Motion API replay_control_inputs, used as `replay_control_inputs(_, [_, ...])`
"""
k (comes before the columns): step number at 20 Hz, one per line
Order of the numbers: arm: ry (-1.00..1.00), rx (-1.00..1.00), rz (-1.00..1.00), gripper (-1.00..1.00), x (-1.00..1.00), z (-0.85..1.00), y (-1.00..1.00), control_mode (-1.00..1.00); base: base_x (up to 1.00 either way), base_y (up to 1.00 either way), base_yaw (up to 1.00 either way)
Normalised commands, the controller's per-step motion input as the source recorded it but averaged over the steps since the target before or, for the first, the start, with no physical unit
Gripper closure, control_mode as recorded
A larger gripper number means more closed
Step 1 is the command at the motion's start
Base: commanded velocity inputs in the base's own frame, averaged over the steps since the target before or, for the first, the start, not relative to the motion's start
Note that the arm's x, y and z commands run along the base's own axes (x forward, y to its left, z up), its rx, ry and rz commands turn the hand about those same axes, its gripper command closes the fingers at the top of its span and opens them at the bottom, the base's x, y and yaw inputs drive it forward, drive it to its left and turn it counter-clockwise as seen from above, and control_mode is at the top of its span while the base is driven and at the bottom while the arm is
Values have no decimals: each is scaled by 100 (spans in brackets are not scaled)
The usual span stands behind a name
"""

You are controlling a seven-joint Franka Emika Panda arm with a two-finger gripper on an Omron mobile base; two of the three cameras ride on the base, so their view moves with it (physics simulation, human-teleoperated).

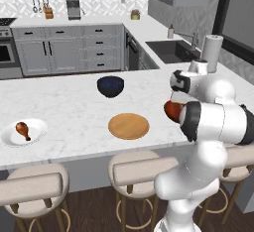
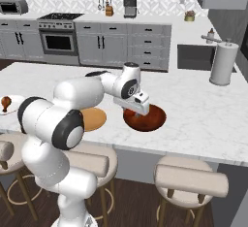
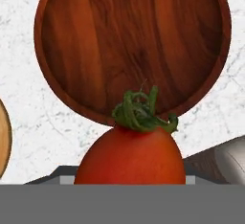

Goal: Pick the chicken drumstick and tomato from their plates and place them in the bowl. Then put the bowl in the fridge.

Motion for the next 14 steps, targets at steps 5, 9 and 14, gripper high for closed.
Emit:
replay_control_inputs(5, [4, 1, 0, 100, 62, -20, -41, -100, 0, 0, 0])
replay_control_inputs(9, [5, 5, 0, 100, 59, -41, -27, -100, 0, 0, 0])
replay_control_inputs(14, [5, 2, 0, 100, 31, -60, -1, -100, 0, 0, 0])
